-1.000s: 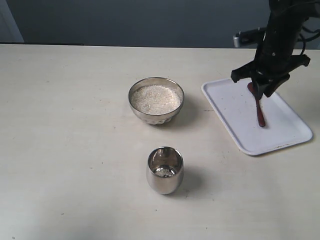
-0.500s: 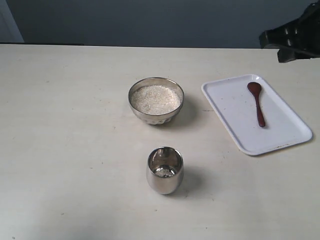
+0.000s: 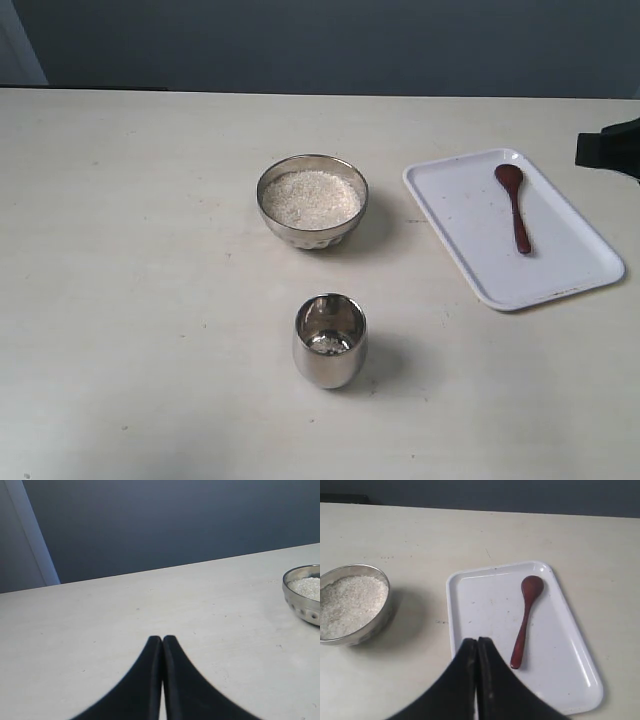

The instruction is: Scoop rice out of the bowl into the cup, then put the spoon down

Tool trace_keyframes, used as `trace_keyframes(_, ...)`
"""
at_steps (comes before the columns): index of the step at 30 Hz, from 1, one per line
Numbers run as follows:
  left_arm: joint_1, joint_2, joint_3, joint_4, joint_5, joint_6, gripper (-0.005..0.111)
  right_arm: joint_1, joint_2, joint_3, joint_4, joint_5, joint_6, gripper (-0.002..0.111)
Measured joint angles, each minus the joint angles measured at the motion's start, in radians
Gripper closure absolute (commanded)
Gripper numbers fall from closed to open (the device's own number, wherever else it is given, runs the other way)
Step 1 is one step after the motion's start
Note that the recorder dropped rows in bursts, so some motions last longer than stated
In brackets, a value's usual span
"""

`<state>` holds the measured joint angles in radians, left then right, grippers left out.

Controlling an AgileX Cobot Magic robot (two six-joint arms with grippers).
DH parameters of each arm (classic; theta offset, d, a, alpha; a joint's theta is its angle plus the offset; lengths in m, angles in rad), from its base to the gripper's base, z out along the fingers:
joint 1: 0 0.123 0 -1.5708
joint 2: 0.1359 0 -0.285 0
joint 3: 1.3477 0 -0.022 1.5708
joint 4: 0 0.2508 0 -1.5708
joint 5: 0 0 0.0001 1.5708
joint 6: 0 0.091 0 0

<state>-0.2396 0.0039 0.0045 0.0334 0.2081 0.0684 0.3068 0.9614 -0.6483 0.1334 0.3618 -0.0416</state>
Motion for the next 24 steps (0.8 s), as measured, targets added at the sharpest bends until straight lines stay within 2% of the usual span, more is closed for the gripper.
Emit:
trace_keyframes(9,0.0,0.0,0.0,0.0,0.0,0.0,0.106,0.009,-0.024,0.0,0.006,0.005,0.0,0.109)
trace_keyframes(17,0.0,0.0,0.0,0.0,0.0,0.0,0.106,0.015,-0.184,0.0,0.007,0.007,-0.002,0.109)
trace_keyframes(20,0.0,0.0,0.0,0.0,0.0,0.0,0.106,-0.026,-0.249,0.001,-0.01,0.007,-0.002,0.109)
trace_keyframes(24,0.0,0.0,0.0,0.0,0.0,0.0,0.106,-0.137,-0.336,0.044,0.001,-0.002,-0.003,0.109)
